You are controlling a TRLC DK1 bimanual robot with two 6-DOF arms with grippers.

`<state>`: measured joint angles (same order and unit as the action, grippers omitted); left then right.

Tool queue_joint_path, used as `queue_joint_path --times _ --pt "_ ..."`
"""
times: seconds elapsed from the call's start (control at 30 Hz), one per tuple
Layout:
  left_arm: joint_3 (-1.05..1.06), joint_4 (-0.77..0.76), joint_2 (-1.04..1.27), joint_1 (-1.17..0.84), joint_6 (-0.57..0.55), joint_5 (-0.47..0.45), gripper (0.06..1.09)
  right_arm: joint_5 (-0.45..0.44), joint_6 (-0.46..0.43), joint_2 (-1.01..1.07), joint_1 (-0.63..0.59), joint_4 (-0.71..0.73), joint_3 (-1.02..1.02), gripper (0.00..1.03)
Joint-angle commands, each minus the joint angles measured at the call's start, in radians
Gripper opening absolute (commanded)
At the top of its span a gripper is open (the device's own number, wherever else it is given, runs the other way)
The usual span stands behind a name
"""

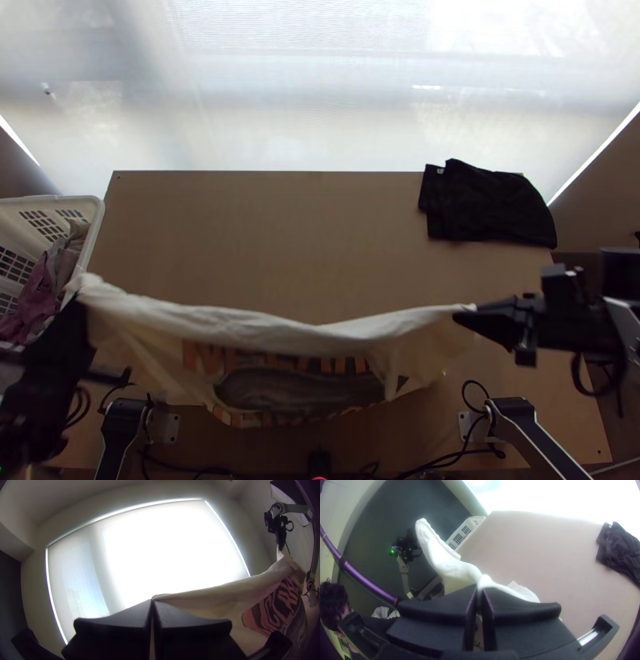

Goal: Fold the t-shirt

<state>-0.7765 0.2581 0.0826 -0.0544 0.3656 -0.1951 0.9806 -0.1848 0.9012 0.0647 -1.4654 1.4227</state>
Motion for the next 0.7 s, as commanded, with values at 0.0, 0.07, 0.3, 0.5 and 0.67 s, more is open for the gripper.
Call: queue_joint_path --times 0.0,0.07,0.3,0.5,0.67 --pt "0.393 -0.392 0.164 0.045 -0.031 -0.030 0.10 -0.023 0.015 0.153 -0.009 0.395 -0.292 0.03" --pt "0.405 -0.562 0.348 0.045 -0.016 -0.018 0.10 -0.045 0.015 0.252 -0.014 0.493 -0.269 0.03" --pt "0.166 -0.804 0.977 0.130 0.019 0.002 0.10 -0.117 0.015 0.624 -0.028 0.688 -0.074 0.03" --pt "-0.118 -0.792 1.275 0.128 0.067 0.049 0.10 -0.201 0.048 0.889 -0.019 0.751 0.193 0.03" --pt "-0.213 -0.752 1.376 0.048 0.133 0.068 0.10 -0.220 0.130 1.067 0.018 0.749 0.398 0.03"
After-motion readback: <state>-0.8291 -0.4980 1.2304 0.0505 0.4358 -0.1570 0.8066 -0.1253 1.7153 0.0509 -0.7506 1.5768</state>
